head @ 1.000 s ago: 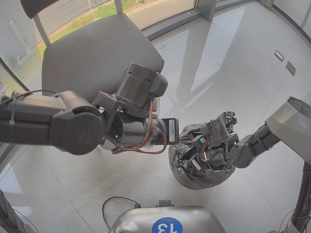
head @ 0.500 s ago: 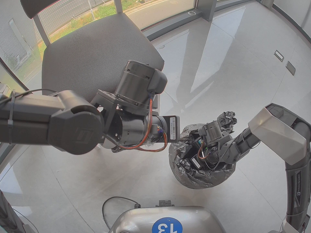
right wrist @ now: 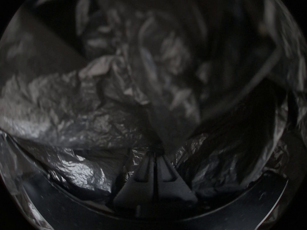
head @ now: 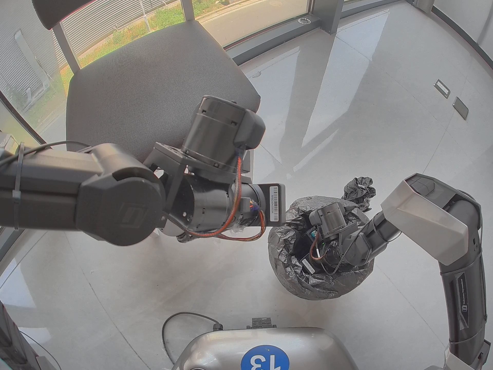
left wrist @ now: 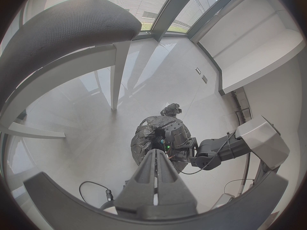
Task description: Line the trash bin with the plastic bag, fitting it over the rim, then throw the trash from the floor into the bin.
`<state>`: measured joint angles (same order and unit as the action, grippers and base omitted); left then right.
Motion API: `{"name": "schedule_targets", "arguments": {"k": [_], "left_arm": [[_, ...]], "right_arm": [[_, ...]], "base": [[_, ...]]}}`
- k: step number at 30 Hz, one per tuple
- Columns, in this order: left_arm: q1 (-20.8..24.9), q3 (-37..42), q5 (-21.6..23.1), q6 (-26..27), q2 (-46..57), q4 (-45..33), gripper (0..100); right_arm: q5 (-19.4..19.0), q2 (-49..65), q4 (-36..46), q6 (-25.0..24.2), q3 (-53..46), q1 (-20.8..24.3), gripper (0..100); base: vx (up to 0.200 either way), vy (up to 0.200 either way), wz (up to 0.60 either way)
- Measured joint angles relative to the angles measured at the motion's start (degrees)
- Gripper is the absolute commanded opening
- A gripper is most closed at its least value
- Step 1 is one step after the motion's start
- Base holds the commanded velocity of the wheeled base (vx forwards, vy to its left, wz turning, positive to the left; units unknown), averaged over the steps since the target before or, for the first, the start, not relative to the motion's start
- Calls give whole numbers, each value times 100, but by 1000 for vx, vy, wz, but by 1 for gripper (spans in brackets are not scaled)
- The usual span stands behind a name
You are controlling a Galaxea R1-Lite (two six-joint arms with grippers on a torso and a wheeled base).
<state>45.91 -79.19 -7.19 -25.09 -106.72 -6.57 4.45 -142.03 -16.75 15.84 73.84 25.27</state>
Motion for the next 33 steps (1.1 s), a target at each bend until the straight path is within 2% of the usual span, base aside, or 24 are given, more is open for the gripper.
{"name": "schedule_targets", "arguments": {"k": [19, 33], "left_arm": [[-16, 20, 0, 11, -1, 4, 0], [-7, 177, -2, -44, -67, -2, 0]], "right_arm": [[1, -133, 202, -7, 240, -102, 0], [17, 1474, 545, -10, -402, -63, 0]], "base": [[0, 0, 0], [0, 0, 0]]}}
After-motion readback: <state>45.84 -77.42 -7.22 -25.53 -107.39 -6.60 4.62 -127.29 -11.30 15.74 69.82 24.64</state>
